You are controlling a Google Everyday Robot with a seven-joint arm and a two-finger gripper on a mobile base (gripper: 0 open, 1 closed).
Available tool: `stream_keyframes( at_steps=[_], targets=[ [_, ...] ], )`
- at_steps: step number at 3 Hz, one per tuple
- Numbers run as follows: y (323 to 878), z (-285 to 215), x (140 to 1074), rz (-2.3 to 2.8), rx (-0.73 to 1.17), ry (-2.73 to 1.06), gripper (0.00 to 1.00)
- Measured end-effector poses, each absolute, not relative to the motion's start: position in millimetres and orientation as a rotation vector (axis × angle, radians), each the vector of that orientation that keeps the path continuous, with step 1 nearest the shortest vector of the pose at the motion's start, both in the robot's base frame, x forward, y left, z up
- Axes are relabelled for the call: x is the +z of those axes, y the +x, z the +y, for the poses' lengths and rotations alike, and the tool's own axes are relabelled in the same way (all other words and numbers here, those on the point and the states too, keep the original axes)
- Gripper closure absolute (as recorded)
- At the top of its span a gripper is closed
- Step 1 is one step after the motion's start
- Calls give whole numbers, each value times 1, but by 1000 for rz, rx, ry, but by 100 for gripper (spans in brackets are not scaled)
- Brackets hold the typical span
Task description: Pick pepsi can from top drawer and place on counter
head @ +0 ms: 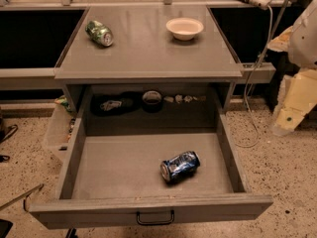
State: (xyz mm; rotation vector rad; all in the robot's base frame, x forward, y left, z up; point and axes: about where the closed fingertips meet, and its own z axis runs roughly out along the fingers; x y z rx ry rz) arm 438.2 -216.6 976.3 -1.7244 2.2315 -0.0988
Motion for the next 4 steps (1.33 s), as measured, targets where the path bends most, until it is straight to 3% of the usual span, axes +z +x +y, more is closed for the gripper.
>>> stream_keyframes(
  at_steps=[2, 4],
  targets=[
    [441, -215, 971, 2211, -111, -1737, 0],
    [456, -193, 880, 2132, -11, -1760, 0]
  ],
)
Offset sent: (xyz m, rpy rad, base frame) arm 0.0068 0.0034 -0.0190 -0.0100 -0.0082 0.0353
